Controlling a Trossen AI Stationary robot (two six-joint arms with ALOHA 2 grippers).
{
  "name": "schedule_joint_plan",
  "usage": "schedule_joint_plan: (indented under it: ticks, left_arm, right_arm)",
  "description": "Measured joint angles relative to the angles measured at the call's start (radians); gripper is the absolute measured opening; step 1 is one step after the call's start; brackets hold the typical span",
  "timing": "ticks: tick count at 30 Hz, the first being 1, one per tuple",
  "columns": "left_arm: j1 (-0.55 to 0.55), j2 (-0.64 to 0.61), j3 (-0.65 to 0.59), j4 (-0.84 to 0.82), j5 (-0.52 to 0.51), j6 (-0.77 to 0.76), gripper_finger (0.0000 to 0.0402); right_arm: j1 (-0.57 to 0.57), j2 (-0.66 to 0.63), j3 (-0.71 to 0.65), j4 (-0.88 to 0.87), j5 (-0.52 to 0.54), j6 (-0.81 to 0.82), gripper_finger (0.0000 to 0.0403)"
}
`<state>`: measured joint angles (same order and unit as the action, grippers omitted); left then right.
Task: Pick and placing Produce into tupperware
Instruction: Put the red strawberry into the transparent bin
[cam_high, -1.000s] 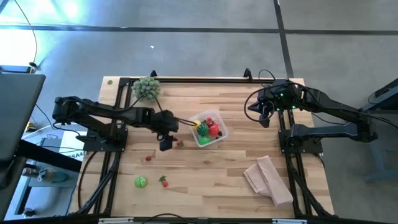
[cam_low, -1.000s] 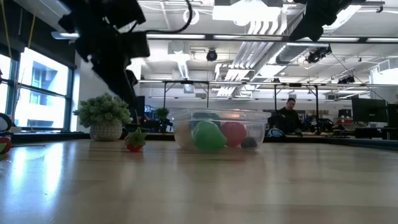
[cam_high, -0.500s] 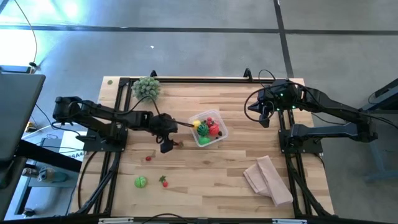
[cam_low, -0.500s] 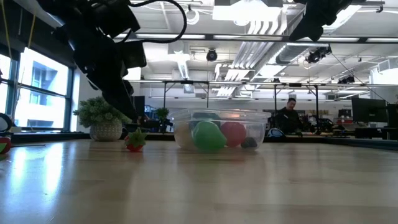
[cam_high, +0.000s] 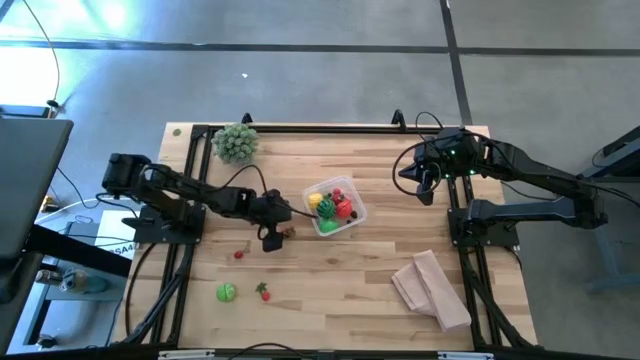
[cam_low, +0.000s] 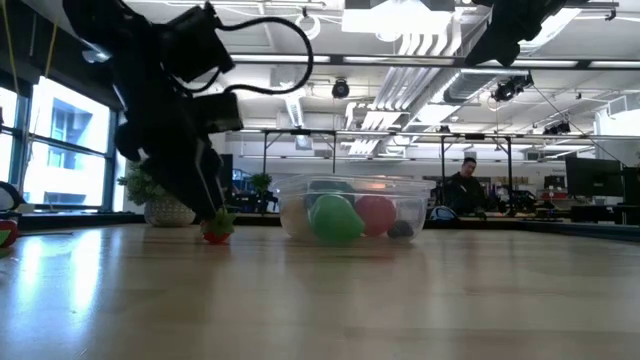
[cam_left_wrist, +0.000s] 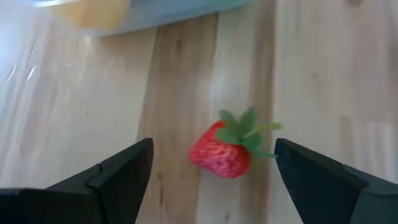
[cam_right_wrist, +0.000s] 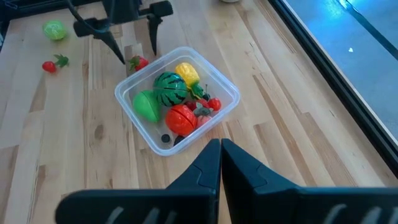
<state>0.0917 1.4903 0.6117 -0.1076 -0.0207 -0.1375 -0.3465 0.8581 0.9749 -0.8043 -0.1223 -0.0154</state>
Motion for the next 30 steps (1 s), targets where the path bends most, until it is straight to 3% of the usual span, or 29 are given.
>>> schedule_joint_plan:
  ticks: [25, 30]
  left_arm:
    - [0.0, 0.105, 0.002, 0.072, -0.023, 0.003, 0.0309]
    - [0.0, 0.106, 0.002, 0.072, -0.022, 0.001, 0.0287]
  right_arm:
    - [0.0, 0.0, 0.0, 0.0, 0.0, 0.0, 0.0004]
    - [0.0, 0.0, 0.0, 0.0, 0.0, 0.0, 0.0004]
